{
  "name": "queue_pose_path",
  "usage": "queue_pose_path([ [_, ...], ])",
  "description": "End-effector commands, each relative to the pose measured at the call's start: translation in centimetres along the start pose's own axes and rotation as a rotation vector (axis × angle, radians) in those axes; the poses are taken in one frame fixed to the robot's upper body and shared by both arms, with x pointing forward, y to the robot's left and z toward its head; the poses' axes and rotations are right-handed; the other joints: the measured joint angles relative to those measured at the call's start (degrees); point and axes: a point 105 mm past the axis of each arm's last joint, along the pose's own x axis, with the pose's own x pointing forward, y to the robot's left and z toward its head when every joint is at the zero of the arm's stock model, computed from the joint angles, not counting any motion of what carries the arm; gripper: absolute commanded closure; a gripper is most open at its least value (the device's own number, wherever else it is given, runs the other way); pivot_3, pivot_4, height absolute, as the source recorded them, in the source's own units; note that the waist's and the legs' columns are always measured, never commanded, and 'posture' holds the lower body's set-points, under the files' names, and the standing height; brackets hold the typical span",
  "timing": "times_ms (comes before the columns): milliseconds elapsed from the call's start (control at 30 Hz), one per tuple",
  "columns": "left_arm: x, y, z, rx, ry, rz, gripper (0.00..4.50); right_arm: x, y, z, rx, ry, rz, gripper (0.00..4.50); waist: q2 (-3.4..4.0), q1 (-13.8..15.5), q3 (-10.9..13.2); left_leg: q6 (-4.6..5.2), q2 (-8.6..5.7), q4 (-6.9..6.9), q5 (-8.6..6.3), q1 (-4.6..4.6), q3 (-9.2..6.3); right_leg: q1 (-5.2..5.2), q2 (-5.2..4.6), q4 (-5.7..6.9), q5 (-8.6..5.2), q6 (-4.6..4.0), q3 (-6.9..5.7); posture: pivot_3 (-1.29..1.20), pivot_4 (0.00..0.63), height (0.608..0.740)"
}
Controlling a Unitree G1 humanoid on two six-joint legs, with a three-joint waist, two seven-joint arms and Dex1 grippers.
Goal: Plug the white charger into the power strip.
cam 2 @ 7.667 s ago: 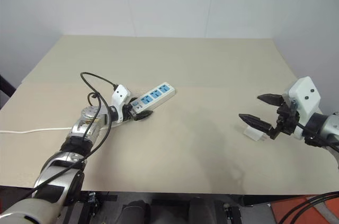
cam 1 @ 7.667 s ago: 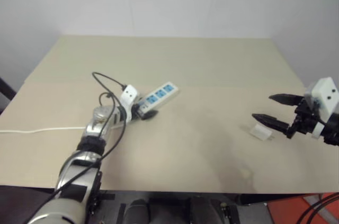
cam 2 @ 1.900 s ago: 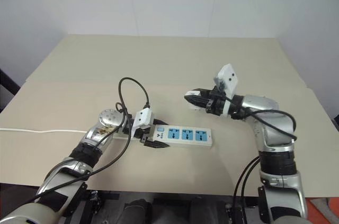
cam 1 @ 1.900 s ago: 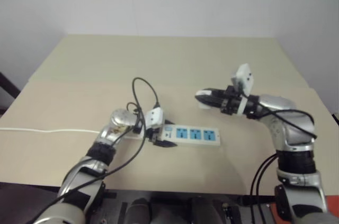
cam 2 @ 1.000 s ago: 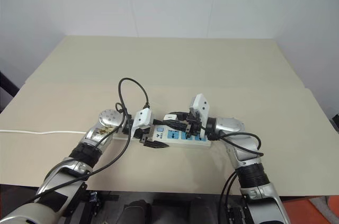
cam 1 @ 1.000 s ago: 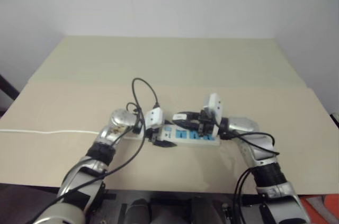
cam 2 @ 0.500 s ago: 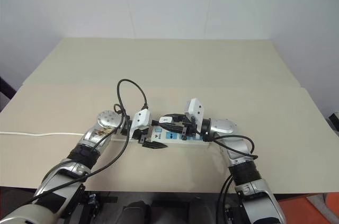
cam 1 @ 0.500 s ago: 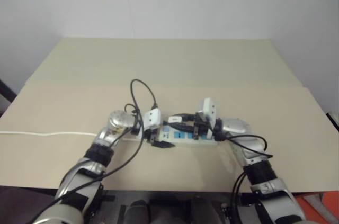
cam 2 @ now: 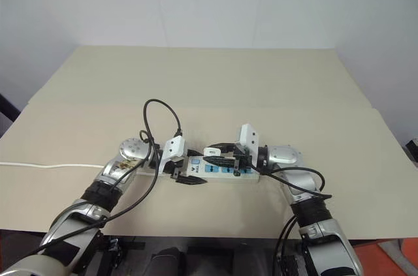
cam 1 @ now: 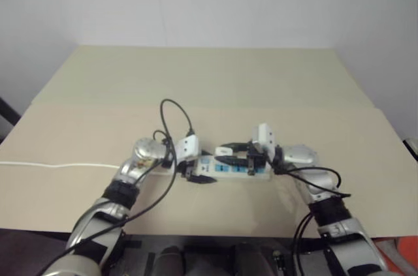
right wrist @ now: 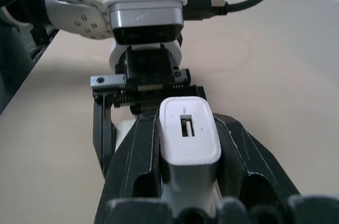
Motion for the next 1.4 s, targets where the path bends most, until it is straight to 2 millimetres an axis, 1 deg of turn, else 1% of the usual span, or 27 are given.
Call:
queue_pose_path([
  [33, -1.8, -0.2, -1.0, -0.003, 0.059, 0.017, 1.18, -3.6, -0.9, -3.4, 0.064, 0.150, -0.084, 3.32, 0.00, 0.04, 0.00, 0.00, 0.00, 0.00, 0.00, 0.00, 0.00, 0.00, 0.00, 0.00, 0.00, 0.00, 0.00, 0.00, 0.150, 0.740],
  [133, -1.8, -0.2, -1.0, -0.005, 0.060, 0.019, 1.18, -3.7, -0.9, -3.6, 0.058, 0.160, -0.077, 3.32, -0.01, 0.12, 0.00, 0.00, 0.00, 0.00, 0.00, 0.01, 0.00, 0.02, 0.00, 0.00, 0.00, 0.00, 0.00, 0.00, 0.150, 0.740],
  [233, -1.7, -0.2, -0.9, -0.005, 0.060, 0.020, 1.18, -3.1, -0.9, -3.4, 0.050, 0.154, -0.064, 3.32, -0.01, 0.08, -0.01, 0.00, 0.00, 0.00, 0.00, 0.00, 0.00, 0.02, 0.00, -0.01, 0.00, 0.00, 0.00, 0.00, 0.150, 0.740],
  [400, -1.3, 0.0, -0.6, 0.004, 0.056, 0.012, 1.18, -0.6, -0.1, -2.2, 0.017, 0.126, 0.031, 3.32, -0.01, -0.02, -0.01, 0.00, 0.00, 0.00, 0.00, 0.02, 0.00, 0.02, 0.01, 0.01, 0.00, -0.01, 0.00, 0.00, 0.150, 0.740],
  [533, -1.0, 0.0, -0.5, 0.007, 0.053, 0.007, 1.18, 1.2, 0.7, -2.1, 0.017, 0.120, 0.082, 3.32, -0.03, -0.24, -0.01, 0.00, 0.03, -0.01, 0.00, 0.03, 0.00, 0.01, 0.04, 0.02, -0.01, -0.02, 0.01, 0.00, 0.150, 0.740],
  [600, -1.0, 0.0, -0.4, 0.008, 0.050, 0.007, 1.18, 1.6, 0.9, -2.3, 0.039, 0.118, 0.093, 3.32, -0.03, -0.34, -0.02, 0.00, 0.05, -0.02, 0.00, 0.04, 0.00, 0.01, 0.06, 0.03, -0.01, -0.03, 0.01, 0.00, 0.150, 0.740],
  [767, -1.0, -0.2, -0.4, 0.011, 0.049, 0.008, 1.18, 1.9, 1.8, -3.4, 0.125, 0.142, 0.136, 3.32, -0.06, -0.46, -0.04, 0.00, 0.14, -0.04, 0.00, 0.10, 0.00, 0.01, 0.16, 0.07, -0.02, -0.08, 0.03, 0.00, 0.150, 0.740],
  [967, -1.3, -0.2, -0.6, 0.012, 0.054, 0.015, 1.18, 1.5, 2.2, -4.3, 0.143, 0.181, 0.165, 3.32, -0.14, -0.47, -0.09, 0.00, 0.23, -0.10, 0.00, 0.17, 0.01, 0.02, 0.25, 0.09, -0.05, -0.15, 0.04, 0.00, 0.150, 0.740],
  [1400, -1.3, -0.3, -0.7, 0.016, 0.056, 0.020, 1.18, 2.0, 2.2, -2.9, 0.079, 0.132, 0.183, 3.32, -0.15, -0.51, -0.09, 0.00, 0.23, -0.13, 0.00, 0.18, 0.01, 0.02, 0.26, 0.08, -0.07, -0.17, 0.04, 0.00, 0.150, 0.740],
])
